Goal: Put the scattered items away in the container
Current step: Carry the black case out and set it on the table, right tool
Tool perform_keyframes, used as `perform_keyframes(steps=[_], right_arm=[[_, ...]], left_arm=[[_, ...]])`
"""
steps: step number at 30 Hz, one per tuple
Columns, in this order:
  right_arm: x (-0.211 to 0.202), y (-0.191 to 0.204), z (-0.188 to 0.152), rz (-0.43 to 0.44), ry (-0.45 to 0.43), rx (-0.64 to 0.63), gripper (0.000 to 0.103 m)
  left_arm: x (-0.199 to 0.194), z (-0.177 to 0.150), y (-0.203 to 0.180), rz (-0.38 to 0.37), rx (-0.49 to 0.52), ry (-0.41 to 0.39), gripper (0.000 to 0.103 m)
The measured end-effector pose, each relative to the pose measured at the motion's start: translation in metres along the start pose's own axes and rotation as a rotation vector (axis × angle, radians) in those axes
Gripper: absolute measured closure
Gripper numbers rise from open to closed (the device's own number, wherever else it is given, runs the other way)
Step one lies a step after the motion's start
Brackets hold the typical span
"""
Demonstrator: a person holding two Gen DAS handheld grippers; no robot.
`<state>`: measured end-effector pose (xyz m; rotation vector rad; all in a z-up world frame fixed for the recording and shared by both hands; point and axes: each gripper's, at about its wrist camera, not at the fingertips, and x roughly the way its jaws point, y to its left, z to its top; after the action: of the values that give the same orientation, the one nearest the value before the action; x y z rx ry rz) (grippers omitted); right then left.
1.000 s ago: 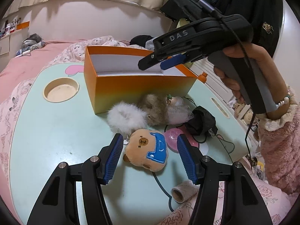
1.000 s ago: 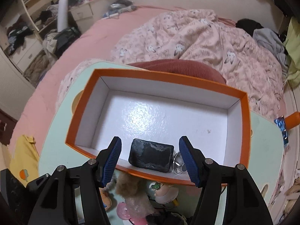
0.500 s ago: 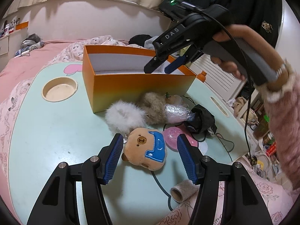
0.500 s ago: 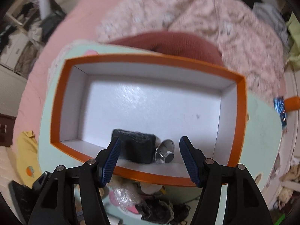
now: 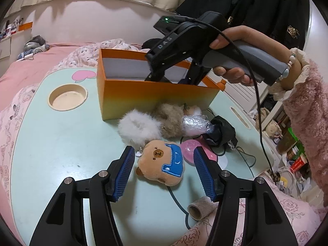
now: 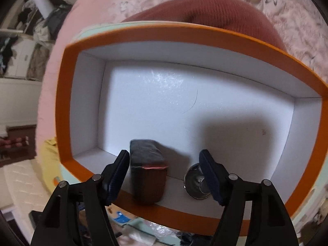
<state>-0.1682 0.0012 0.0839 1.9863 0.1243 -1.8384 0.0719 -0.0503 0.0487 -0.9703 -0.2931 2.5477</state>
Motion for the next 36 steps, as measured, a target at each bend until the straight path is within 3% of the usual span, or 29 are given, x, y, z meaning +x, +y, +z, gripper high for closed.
perform_keyframes(steps=[1,3,9,15,21,27,32,36], right_arm=[[-0.001,0.001,-0.001,-0.014,-0.018,-0.002,0.042],[-0.003,0.001,-0.004,-0.045,-0.047,-0.009,0.076],[-0.009,-0.007,-0.016,-0.04,-0.132,-0.019,0.076],[-0.062,-0.012,-0.032,0.071,-0.27,-0.029,0.076],[-0.1,-0.006,-0.077,0.169,-0.405,-0.09,0.076],[-0.068,-0.041,-0.136,0.354,-0.456,-0.036,0.076],[-0.045,-0.068,-0.161,0.304,-0.545,0.016,0.076],[-0.027,-0.073,-0.16,0.312,-0.566,0.024,0.076]], left_arm=[[0.0,0.0,0.0,0.002,0.001,0.002,0.043],[0.002,-0.001,-0.001,0.004,0.001,0.007,0.043],[0.003,-0.001,0.001,0.004,-0.005,0.012,0.043],[0.002,-0.002,0.001,0.001,-0.005,0.008,0.043],[0.004,-0.002,0.0,0.006,-0.007,0.013,0.043],[0.007,-0.003,-0.002,0.004,-0.003,0.022,0.043],[0.01,-0.004,-0.006,0.009,0.006,0.026,0.043],[0.011,-0.006,-0.007,0.007,0.006,0.03,0.043]])
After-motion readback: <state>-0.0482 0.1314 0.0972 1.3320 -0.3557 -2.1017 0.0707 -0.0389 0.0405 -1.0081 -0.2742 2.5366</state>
